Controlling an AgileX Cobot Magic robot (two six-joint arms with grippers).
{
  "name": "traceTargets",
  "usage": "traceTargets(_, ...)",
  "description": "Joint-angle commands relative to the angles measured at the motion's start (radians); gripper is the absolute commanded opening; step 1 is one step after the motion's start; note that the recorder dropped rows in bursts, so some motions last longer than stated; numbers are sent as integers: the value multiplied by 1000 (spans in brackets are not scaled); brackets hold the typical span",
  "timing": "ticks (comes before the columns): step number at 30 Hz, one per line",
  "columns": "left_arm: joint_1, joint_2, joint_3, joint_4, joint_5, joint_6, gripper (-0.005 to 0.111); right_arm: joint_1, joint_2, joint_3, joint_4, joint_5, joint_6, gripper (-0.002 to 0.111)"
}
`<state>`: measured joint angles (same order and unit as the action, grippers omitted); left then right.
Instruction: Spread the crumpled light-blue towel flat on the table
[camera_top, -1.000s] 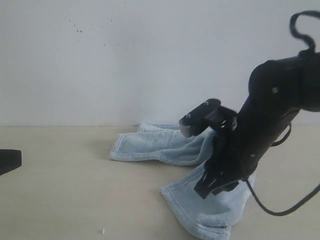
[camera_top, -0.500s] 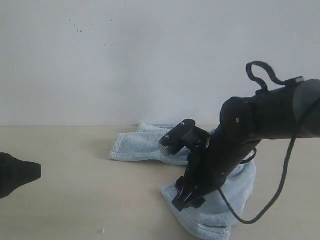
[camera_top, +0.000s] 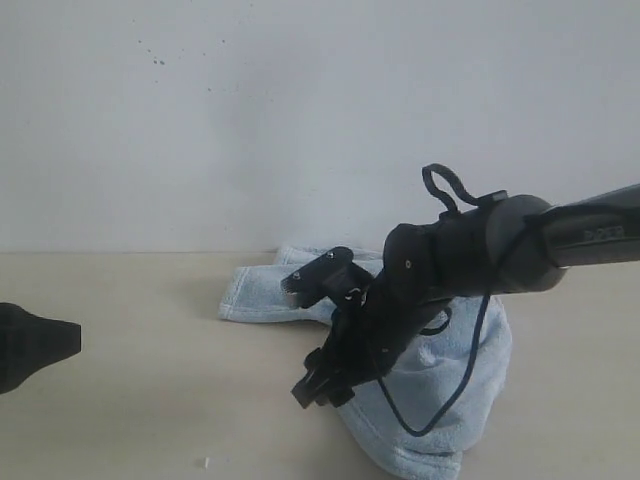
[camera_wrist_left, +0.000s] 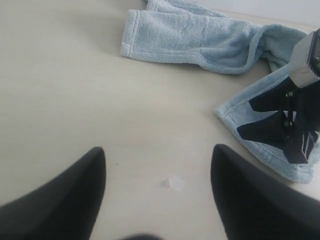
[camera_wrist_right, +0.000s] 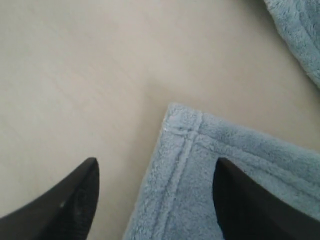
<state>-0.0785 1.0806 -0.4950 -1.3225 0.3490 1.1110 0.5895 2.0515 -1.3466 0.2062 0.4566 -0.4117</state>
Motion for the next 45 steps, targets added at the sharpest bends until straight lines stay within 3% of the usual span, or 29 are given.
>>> traceTargets(1, -4, 4, -6, -6, -7, 5, 59, 1, 40, -42, 7, 19, 13, 62)
traceTargets(11, -4, 4, -6, -4, -11, 5, 59, 1, 118, -58, 9, 13, 39, 58)
traceTargets(13, -4, 4, -6, -4, -11, 5, 59, 1, 131, -61, 9, 19, 41, 46)
traceTargets(18, -4, 2, -6, -4, -11, 5, 59, -3, 137, -61, 9, 33, 115, 0)
traceTargets(25, -4, 2, -6, -1, 11, 5, 59, -11, 52, -26, 9, 88, 122, 1)
traceTargets(33, -4, 2, -6, 1, -7, 12, 59, -53, -240, 200, -27, 26, 106, 1)
traceTargets(41, -4, 83, -6, -70, -2, 50, 59, -277, -502, 375, -44, 10, 106, 1)
traceTargets(45, -4, 189, -6, -338, 57, 310, 59, -385, -565, 393, -44, 72, 60, 1)
